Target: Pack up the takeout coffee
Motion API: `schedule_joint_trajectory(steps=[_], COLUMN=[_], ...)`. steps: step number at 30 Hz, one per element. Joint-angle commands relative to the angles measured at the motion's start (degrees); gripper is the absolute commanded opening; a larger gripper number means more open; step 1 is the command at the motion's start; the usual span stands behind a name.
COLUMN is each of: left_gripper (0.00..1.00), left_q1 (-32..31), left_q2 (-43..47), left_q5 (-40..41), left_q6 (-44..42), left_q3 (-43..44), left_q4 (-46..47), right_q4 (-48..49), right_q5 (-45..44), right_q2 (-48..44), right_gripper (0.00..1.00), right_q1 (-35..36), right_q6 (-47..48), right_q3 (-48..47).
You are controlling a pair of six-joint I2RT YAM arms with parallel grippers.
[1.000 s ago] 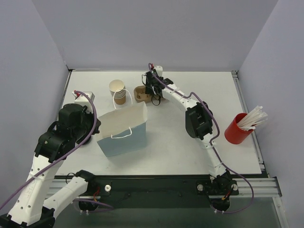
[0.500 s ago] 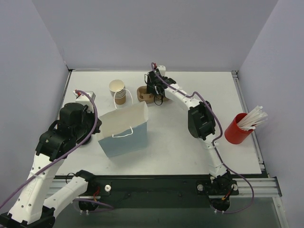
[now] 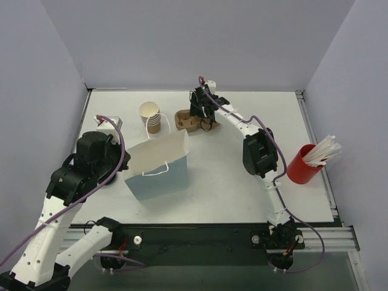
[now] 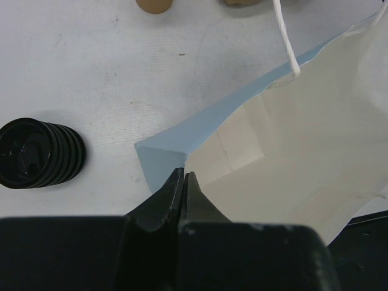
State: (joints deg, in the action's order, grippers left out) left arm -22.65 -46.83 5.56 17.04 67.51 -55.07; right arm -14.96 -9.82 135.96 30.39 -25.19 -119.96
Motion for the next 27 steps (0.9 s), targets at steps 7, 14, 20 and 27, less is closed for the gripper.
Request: schedule_joint_trajectory(steps=[7, 14, 20, 27], left_gripper=[0.0, 0.0, 0.0, 0.0], left_q1=[0.33, 0.33, 0.33, 0.33], left_q2=[0.77, 0.95, 1.04, 1.04], left_q5=[-0.73, -0.73, -0.73, -0.64], left_q6=[0.28, 0.28, 0.28, 0.45], left_q3=[-0.44, -0.53, -0.71, -0.53], left_q4=[2.95, 2.95, 2.86, 2.86], right_q4=[0.11, -0.77, -0.95, -0.95], right_q5=[1.74, 0.33, -0.37, 0.77], right_q2=[-1.23, -0.43, 0.09, 0.44], right_gripper=[0.59, 0.56, 0.48, 0.51], right_q1=[0.9, 0.9, 0.9, 0.72], right_q6=[-0.21, -0.03, 0.05, 0.23], right_q3=[-1.06, -1.41, -1.5, -1.77])
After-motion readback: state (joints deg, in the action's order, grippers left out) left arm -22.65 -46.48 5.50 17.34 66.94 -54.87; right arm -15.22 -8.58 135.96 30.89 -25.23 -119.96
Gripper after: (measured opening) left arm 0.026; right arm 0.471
